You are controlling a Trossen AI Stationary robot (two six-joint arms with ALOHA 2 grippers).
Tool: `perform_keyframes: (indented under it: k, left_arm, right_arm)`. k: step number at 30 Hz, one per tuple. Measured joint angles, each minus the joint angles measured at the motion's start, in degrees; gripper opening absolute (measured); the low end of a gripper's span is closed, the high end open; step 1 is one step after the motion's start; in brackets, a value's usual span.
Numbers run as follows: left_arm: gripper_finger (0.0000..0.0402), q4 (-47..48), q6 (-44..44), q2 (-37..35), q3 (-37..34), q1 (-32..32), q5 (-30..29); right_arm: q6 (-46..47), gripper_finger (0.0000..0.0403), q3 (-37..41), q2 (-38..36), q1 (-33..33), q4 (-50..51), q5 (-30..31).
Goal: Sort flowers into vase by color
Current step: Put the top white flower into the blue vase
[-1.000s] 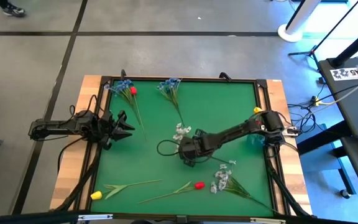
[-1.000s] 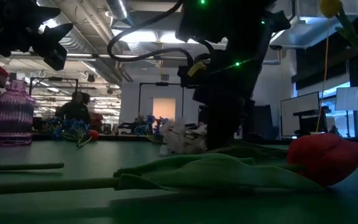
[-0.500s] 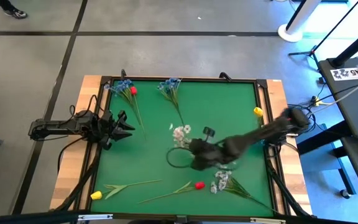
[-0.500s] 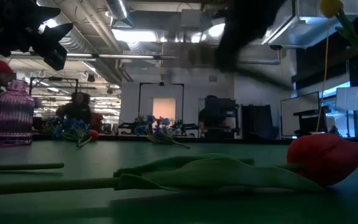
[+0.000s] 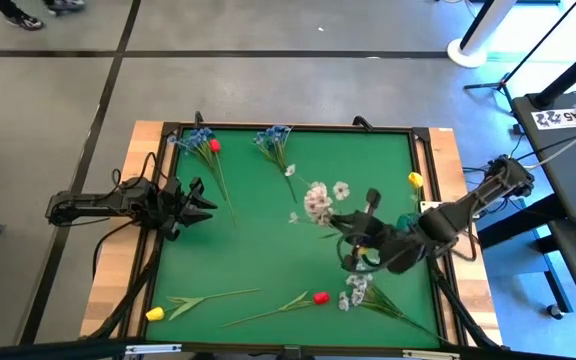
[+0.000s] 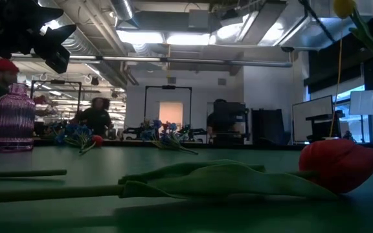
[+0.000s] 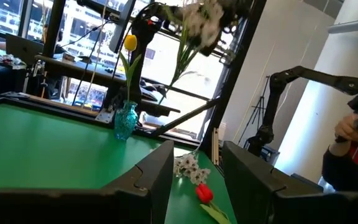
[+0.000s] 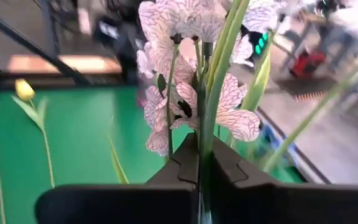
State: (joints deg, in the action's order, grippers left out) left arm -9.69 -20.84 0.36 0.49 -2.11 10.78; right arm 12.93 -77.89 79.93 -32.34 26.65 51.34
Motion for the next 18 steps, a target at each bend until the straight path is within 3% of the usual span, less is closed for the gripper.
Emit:
perform_keyframes:
  k: [3, 10, 15, 18]
  left_arm:
    - [0.0133, 0.0, 0.0, 0.0, 0.0, 0.0, 0.0]
    - [0.0133, -0.1, 0.0, 0.0, 0.0, 0.0, -0.1]
    - [0.0133, 0.1, 0.0, 0.0, 0.0, 0.0, -0.1]
    - [0.0133, 0.0, 0.0, 0.0, 0.0, 0.0, -0.1]
  right_arm:
    - [-9.9, 0.0005, 0.0, 0.7, 4.1, -10.1, -6.1]
    - [-21.3, 0.0004, 0.0, 8.7, 17.3, -33.6, -39.1]
    - [-22.5, 0.0004, 0.0, 10.1, 22.1, -40.2, -50.2]
    - [-22.5, 0.0003, 0.0, 9.2, 23.3, -38.8, -54.6]
